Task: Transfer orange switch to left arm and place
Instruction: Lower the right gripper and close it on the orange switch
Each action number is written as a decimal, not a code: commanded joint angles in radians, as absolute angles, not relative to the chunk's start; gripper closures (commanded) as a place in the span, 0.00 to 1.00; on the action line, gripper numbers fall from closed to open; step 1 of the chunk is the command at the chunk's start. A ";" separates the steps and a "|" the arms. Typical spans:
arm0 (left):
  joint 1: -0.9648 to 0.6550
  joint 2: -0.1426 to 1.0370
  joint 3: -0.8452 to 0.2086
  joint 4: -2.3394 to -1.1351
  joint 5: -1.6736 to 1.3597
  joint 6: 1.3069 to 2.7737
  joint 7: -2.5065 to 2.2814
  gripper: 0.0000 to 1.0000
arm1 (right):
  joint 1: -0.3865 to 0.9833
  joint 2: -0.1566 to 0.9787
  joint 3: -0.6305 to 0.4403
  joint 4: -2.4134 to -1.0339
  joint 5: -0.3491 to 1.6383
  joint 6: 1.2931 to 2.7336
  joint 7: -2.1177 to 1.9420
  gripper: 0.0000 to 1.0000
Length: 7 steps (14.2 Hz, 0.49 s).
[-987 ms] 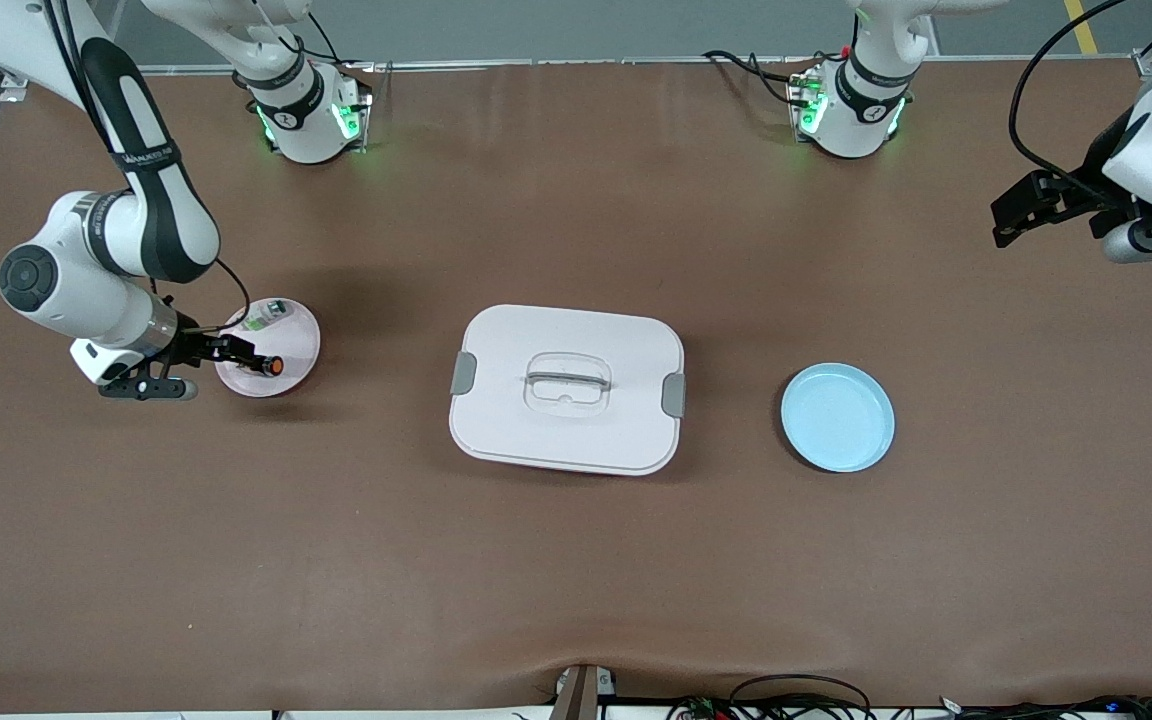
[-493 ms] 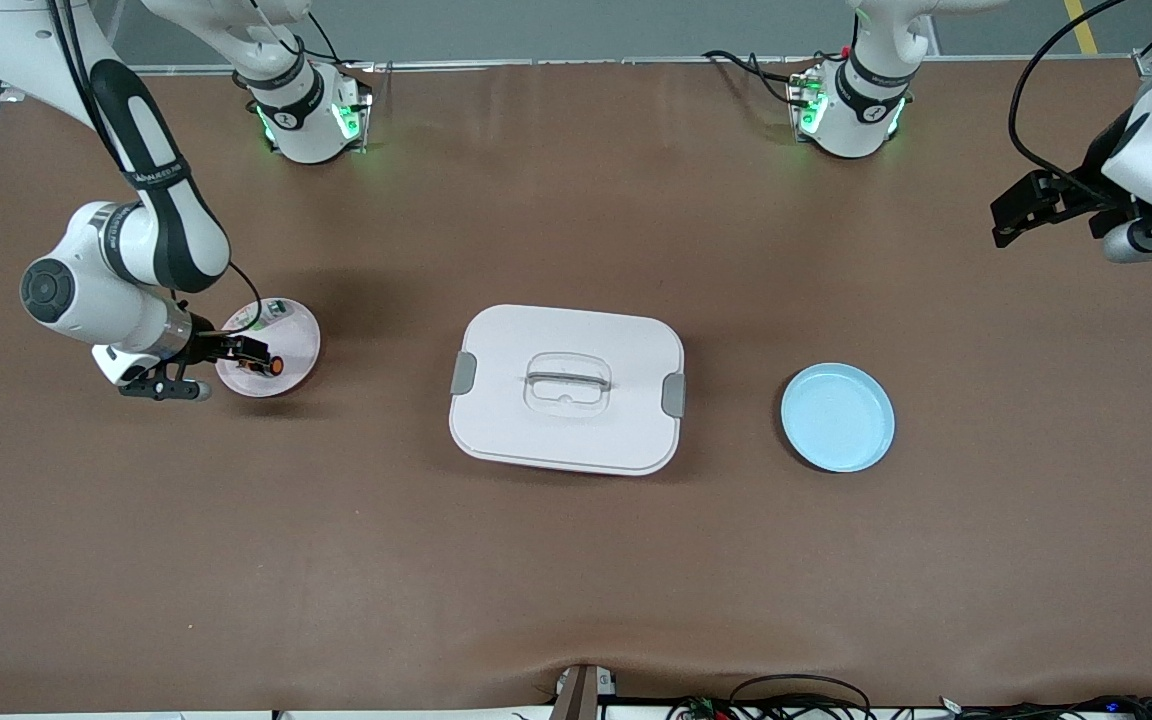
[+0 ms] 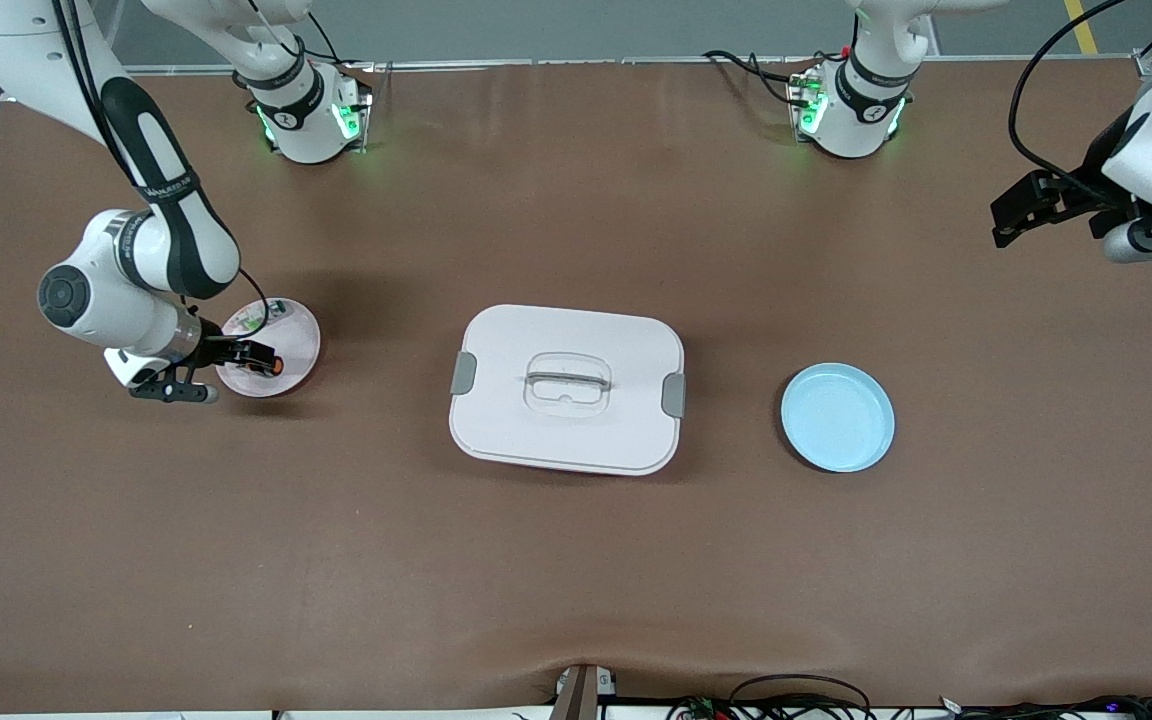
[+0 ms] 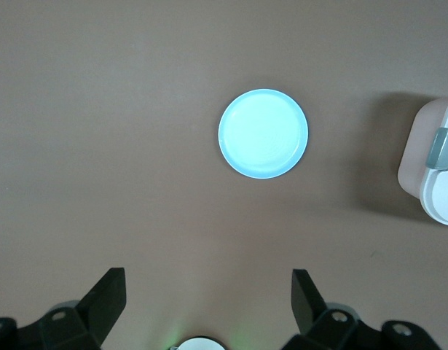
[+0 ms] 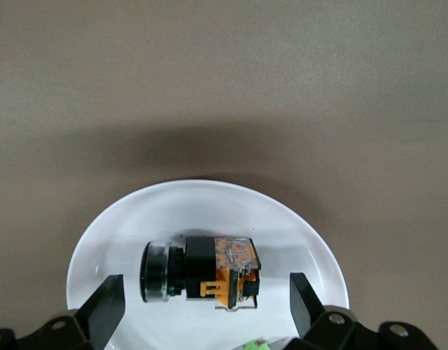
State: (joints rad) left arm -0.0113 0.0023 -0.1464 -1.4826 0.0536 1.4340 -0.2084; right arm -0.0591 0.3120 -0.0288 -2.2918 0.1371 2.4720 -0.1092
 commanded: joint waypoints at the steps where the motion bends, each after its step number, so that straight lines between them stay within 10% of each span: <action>1: -0.015 0.005 -0.144 -1.477 0.037 1.439 -0.187 0.00 | -0.072 0.321 -0.020 -2.307 0.155 2.496 -0.115 0.00; 7: -0.034 0.017 -0.146 -1.473 0.037 1.482 -0.204 0.00 | -0.063 0.347 -0.018 -2.306 0.195 2.519 -0.110 0.00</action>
State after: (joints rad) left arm -0.0170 0.0109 -0.1479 -1.4826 0.0535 1.4720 -0.2084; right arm -0.0589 0.3397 -0.0274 -2.2997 0.1580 2.5030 -0.1092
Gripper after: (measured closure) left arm 0.000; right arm 0.000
